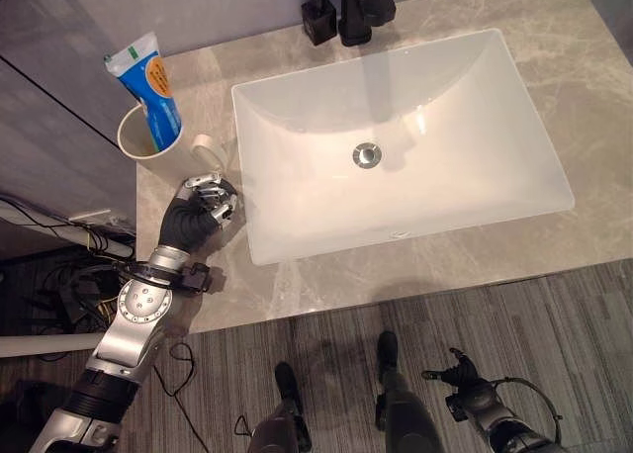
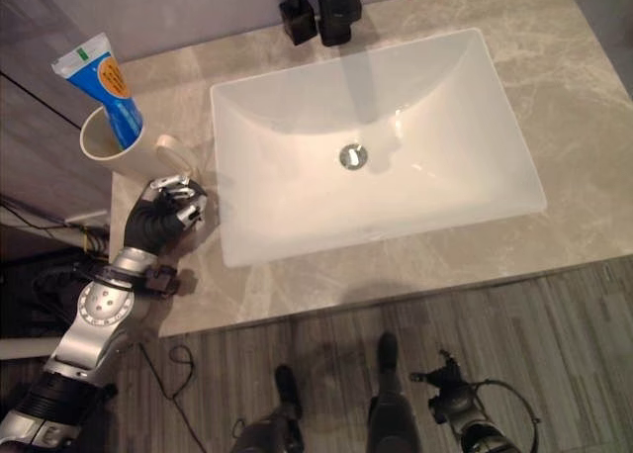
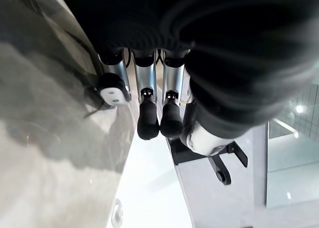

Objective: Put brush and paste in cup on sink, flatten towel.

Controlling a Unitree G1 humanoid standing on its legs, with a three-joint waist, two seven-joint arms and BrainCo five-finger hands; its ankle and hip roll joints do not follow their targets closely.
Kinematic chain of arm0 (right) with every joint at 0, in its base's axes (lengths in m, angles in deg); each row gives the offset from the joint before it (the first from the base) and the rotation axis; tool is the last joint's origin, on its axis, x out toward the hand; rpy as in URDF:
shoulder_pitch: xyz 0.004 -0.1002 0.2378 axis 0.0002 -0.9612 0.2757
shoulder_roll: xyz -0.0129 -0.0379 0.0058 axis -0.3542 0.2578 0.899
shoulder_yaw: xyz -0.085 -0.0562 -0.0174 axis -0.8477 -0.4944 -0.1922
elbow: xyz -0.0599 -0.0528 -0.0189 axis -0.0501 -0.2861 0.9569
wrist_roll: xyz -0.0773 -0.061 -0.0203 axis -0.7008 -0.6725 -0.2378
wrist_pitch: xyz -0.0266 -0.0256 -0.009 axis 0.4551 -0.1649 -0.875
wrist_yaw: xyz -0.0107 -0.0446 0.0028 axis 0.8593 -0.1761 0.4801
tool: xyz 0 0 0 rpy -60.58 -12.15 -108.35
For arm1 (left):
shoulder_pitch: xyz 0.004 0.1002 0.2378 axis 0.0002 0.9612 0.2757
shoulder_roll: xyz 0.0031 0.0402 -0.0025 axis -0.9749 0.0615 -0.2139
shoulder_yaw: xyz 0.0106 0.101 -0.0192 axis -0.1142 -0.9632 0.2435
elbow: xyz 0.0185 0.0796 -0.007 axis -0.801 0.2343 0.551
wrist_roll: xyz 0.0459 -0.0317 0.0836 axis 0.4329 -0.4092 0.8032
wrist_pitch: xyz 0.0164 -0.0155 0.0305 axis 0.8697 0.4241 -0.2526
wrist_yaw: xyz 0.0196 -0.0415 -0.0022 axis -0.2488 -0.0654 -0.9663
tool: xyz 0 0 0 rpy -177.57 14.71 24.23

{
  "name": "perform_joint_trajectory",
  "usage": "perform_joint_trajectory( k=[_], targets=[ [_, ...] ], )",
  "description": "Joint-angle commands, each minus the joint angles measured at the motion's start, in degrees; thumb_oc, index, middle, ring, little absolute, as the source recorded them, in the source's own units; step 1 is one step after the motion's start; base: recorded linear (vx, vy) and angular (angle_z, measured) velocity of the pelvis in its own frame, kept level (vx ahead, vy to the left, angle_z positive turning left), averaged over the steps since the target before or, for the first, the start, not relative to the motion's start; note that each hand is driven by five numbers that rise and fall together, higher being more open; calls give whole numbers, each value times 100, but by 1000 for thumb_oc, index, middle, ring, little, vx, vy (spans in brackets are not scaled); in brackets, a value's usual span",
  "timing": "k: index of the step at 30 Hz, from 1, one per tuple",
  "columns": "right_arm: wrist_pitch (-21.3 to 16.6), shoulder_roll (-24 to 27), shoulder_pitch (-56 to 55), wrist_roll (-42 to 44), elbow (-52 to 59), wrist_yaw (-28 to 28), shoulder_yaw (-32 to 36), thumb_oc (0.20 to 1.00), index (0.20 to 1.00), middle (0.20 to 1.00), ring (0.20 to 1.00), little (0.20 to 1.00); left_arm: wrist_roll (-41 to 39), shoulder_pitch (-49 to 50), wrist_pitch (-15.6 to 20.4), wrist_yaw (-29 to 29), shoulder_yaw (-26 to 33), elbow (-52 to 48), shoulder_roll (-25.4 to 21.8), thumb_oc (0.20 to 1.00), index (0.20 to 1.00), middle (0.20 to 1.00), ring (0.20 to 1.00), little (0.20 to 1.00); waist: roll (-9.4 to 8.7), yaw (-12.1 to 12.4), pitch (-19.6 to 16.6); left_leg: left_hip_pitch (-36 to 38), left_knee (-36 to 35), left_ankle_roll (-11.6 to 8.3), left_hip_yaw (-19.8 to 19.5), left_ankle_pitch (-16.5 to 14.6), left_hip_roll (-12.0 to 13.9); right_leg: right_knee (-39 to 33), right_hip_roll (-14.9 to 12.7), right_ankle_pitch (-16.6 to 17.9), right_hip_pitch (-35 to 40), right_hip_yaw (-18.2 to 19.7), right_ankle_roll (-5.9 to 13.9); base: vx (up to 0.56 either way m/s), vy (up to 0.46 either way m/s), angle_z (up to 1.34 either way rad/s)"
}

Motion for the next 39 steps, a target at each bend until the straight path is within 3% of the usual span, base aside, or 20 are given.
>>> perform_joint_trajectory(
  k=[1, 7, 15, 25, 39],
  targets=[
    [-138, -83, 79, 123, 17, -157, -27, 1000, 1000, 1000, 1000, 1000, 41, -17, -13, -45, 77, 82, -23, 200, 200, 200, 200, 200, -13, -68, 176, 142, 15, -138, -222, 377, 64, 1126, -181, -806, -179, 164, 247, 0, 0, 0],
    [-127, -67, 47, 94, -32, -106, 3, 1000, 1000, 1000, 1000, 1000, 95, 416, -42, -309, 123, -345, -135, 200, 200, 200, 200, 200, -13, 14, 148, 135, 15, -123, -273, 347, 35, 1043, -205, -787, -102, 123, 259, 0, 0, 0],
    [-147, -94, 100, 72, -17, -135, -41, 1000, 1000, 1000, 1000, 1000, 207, 429, 23, 2, 314, -79, 64, 200, 200, 200, 200, 200, -23, 60, 135, 45, 15, -123, -300, 359, 2, 936, -222, -731, -98, 84, 245, -7, 7, 5],
    [-163, -132, 128, 117, -33, -196, -73, 1000, 1000, 1000, 1000, 1000, 351, -196, 123, 453, 294, 343, 271, 200, 200, 200, 200, 200, -105, -43, 161, 32, 15, -132, -235, 359, 35, 978, -179, -704, -212, 178, 240, 0, 0, 0],
    [-219, -173, 126, 203, 26, -215, -143, 1000, 1000, 1000, 1000, 1000, 661, -1129, 176, 1027, 246, 1144, -26, 200, 200, 200, 200, 200, -220, -170, 182, -39, 15, -179, -155, 434, 101, 927, -95, -626, -366, 257, 277, 11, -2, -4]
  ],
)
